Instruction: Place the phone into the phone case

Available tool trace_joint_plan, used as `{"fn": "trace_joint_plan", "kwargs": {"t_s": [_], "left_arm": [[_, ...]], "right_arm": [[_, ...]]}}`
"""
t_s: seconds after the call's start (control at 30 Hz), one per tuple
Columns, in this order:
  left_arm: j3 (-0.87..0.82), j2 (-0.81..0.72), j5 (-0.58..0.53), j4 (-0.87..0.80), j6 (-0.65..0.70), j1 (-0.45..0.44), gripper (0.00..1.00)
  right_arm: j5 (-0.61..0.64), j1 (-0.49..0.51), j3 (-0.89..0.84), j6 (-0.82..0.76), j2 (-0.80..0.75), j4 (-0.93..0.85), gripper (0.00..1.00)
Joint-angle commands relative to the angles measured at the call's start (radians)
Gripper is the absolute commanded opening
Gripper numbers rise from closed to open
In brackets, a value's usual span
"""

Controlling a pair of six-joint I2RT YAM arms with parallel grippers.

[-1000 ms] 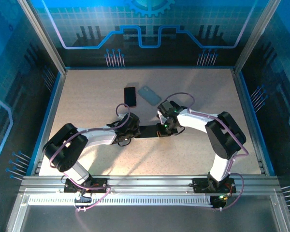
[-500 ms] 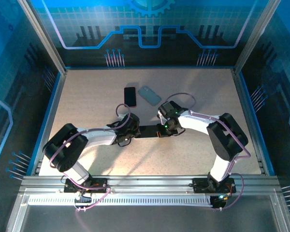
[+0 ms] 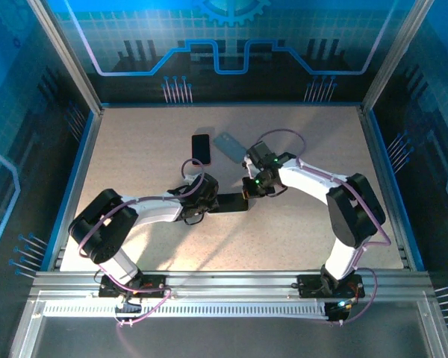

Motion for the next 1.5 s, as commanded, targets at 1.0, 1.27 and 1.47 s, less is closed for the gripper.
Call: {"fn": "trace_joint_plan", "kwargs": {"t_s": [1.0,1.27,1.47], "left_arm": [[-0.063,0.059,0.003,-0.121,0.005,-0.006,0.00],[-0.023,0.036,-0.009,-0.155,0.031,-0.006,0.00],[-0.006,-0.113,-0.013,-0.252,0.058,-0.006,0.00]], "right_arm": [[0.072,0.096,-0.062,0.014,0.310,0.084,0.00],[-0.036,0.066,-0.168,0.108,0.243,0.186,0.00],[-0.106,0.016,-0.168,0.123,0.115,0.180,0.00]]}}
